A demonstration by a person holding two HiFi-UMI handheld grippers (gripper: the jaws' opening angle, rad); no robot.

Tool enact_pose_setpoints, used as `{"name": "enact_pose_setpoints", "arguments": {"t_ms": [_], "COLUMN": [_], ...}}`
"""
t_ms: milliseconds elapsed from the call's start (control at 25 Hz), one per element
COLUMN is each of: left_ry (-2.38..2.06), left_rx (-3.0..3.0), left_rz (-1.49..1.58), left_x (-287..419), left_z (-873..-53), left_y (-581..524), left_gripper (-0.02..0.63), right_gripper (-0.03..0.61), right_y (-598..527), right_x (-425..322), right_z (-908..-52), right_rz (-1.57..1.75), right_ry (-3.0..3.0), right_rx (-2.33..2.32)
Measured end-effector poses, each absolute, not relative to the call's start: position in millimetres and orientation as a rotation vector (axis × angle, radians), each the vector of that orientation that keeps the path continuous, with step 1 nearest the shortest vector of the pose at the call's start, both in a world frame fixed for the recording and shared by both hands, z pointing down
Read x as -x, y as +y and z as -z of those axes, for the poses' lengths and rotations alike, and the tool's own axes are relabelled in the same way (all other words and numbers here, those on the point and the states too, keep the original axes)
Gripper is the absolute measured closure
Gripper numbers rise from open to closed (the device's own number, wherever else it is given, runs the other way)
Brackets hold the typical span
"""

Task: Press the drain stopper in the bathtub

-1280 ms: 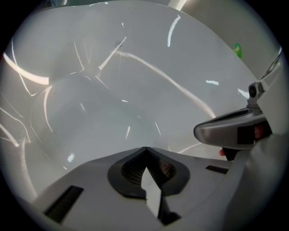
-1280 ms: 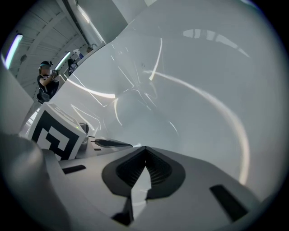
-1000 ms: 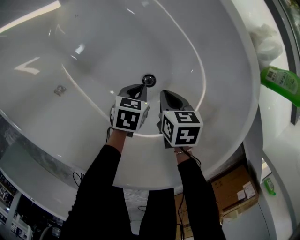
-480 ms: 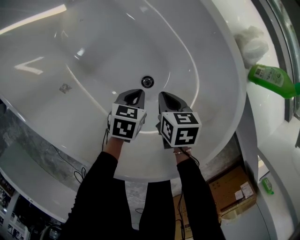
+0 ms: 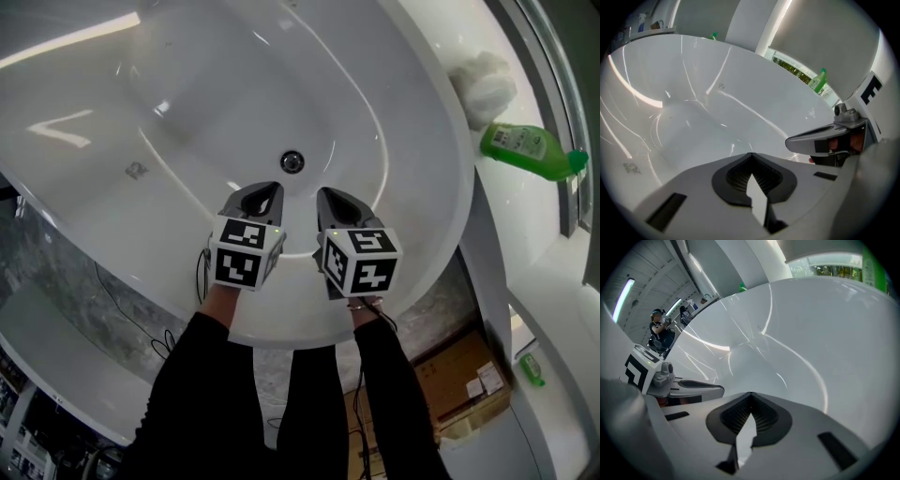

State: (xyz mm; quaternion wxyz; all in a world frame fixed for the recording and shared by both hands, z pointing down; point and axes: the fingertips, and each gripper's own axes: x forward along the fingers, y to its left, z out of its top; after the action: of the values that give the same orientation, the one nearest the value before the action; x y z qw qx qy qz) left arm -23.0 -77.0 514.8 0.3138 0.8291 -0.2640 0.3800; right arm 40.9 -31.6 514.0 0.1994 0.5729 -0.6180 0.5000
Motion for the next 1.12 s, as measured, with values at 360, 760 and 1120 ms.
{"name": "enact_pose_setpoints", "arguments": {"t_ms": [360,760,1120], "left_ry": [-0.711,-0.707,-0.703], "left_rx": [-2.199,-2.214,-2.213], "left_rz": [-0.953,-0.954,-0.941], "left_x": [23.3,31.4,37.4], "left_z": [-484.4,-461.2,-446.8], "left_y": [-73.4,-69.6,-62.4], "left_gripper": [0.607,0.607,0.607], "right_gripper": [0.577,0.577,0.577], "right_y": [-23.5,-23.7,-15.2], "right_x": [-43.2,-38.5,-35.0], "right_z": [-499.7,-473.3,-462.1], "right_rz": [-1.368,-1.281,-1.274], "right_ry": [-1.733,-1.768,-1.762], "right_rx": [-1.591,-1.570,-1.577]}}
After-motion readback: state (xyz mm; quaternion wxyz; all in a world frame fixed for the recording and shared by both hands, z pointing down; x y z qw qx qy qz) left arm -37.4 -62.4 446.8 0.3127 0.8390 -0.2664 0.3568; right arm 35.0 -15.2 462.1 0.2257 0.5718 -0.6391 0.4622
